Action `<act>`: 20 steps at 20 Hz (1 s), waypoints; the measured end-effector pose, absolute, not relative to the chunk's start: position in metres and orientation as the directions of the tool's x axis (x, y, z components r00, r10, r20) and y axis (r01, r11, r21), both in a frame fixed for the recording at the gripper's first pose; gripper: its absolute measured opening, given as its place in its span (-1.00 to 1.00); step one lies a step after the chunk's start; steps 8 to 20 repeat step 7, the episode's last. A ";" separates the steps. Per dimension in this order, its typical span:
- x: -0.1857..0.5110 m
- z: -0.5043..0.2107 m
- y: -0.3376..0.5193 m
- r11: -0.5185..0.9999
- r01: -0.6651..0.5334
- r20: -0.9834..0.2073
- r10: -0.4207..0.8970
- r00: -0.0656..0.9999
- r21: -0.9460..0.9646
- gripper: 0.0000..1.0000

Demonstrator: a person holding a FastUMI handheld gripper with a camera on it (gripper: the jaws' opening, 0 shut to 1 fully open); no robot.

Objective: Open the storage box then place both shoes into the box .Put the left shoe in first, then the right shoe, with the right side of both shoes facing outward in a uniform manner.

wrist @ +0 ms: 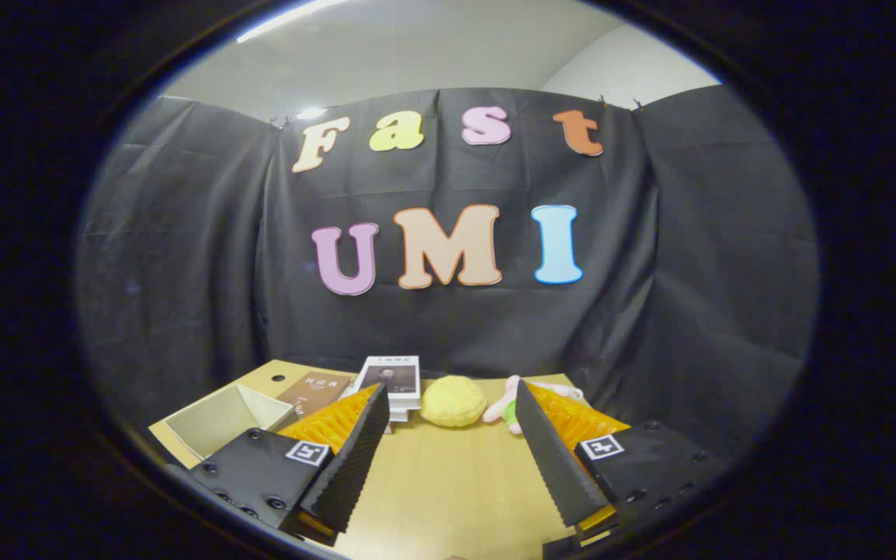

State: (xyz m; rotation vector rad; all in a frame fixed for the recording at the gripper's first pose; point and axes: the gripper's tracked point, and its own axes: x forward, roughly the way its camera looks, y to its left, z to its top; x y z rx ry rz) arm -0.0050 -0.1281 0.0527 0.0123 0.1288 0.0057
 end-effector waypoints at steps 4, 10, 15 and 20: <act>-0.005 0.052 -0.154 0.999 0.041 -0.104 -0.038 0.994 0.019 1.00; -0.006 0.056 -0.168 0.998 0.065 -0.079 -0.064 0.995 0.016 1.00; -0.006 0.056 -0.168 0.998 0.065 -0.079 -0.064 0.995 0.016 1.00; -0.006 0.056 -0.168 0.998 0.065 -0.079 -0.064 0.995 0.016 1.00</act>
